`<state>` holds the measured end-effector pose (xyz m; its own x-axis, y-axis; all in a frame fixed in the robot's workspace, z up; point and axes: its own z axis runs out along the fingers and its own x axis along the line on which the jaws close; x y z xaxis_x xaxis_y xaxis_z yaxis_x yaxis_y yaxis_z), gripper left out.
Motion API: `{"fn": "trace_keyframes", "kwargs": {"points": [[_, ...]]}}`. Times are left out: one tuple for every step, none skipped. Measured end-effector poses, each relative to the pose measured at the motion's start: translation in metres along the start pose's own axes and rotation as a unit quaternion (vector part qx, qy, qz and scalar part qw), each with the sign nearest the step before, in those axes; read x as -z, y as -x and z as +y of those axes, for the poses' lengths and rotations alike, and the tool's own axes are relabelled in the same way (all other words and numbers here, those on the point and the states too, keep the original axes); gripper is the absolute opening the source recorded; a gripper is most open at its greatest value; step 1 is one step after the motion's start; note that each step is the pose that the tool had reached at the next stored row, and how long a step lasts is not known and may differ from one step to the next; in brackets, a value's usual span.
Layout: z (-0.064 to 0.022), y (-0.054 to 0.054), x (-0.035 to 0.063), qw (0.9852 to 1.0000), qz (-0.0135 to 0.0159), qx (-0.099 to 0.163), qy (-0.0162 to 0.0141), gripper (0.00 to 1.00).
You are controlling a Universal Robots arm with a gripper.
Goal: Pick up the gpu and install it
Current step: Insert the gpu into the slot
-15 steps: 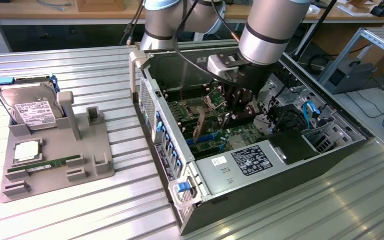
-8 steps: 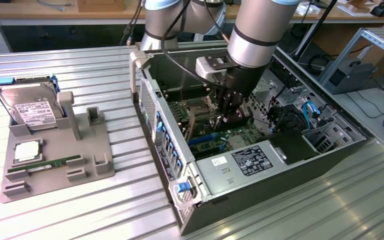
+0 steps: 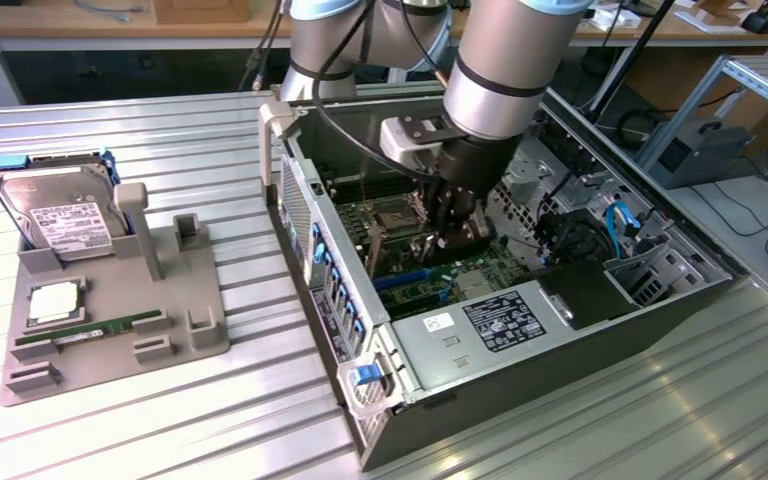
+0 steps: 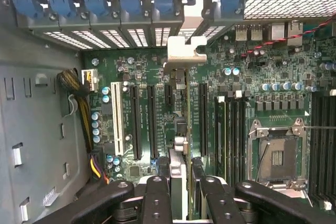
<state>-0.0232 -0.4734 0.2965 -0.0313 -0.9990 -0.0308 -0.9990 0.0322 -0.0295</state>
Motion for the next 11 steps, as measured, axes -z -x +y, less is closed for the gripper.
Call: {"fn": "trace_keyframes", "kwargs": {"points": [[0.0017, 0.0, -0.0005, 1.0, 0.0, -0.001, 0.0, 0.27], [0.005, 0.001, -0.0006, 1.0, 0.0001, -0.001, 0.0, 0.27], [0.0065, 0.002, -0.0006, 1.0, 0.0001, -0.001, 0.0, 0.27], [0.007, 0.005, -0.0008, 1.0, 0.0001, -0.001, 0.0, 0.27], [0.0094, 0.007, -0.0015, 1.0, 0.0, -0.001, -0.0001, 0.27], [0.012, 0.007, -0.0025, 1.0, 0.0, -0.001, -0.0001, 0.27], [0.0151, 0.007, -0.0037, 1.0, 0.0, -0.001, -0.0001, 0.27], [0.0166, 0.008, -0.0048, 1.0, 0.0001, -0.001, 0.0, 0.27], [0.0172, 0.009, -0.0061, 1.0, 0.0003, -0.002, 0.0, 0.27], [0.0174, 0.009, -0.0069, 1.0, 0.0002, -0.002, 0.0, 0.27], [0.0175, 0.011, -0.0083, 1.0, 0.0002, -0.002, -0.0001, 0.27]]}}
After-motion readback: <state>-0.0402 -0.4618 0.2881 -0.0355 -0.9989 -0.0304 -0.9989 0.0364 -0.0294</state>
